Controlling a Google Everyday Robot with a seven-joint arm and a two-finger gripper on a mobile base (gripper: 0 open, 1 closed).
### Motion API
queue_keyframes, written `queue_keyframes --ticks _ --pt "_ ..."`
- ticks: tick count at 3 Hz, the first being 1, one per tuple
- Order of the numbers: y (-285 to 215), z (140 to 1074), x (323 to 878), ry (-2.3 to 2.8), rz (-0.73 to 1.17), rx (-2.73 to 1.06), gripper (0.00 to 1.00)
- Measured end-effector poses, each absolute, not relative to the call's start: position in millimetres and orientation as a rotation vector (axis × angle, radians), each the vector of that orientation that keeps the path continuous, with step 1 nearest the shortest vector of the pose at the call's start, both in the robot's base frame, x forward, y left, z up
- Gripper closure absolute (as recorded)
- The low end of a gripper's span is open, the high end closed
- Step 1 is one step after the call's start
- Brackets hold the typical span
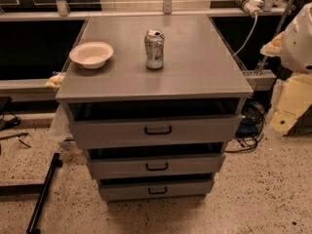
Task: Open middle drawer
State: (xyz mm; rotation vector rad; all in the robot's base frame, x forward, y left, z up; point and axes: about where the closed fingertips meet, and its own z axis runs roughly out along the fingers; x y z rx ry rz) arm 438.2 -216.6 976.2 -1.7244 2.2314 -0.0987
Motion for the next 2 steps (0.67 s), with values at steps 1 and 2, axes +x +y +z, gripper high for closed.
queue_keyframes --ticks 1,2 --pt "-214 968 440 2.216 -0.090 -1.725 0.00" --pt "-209 940 443 2.196 -0.048 -1.727 0.00"
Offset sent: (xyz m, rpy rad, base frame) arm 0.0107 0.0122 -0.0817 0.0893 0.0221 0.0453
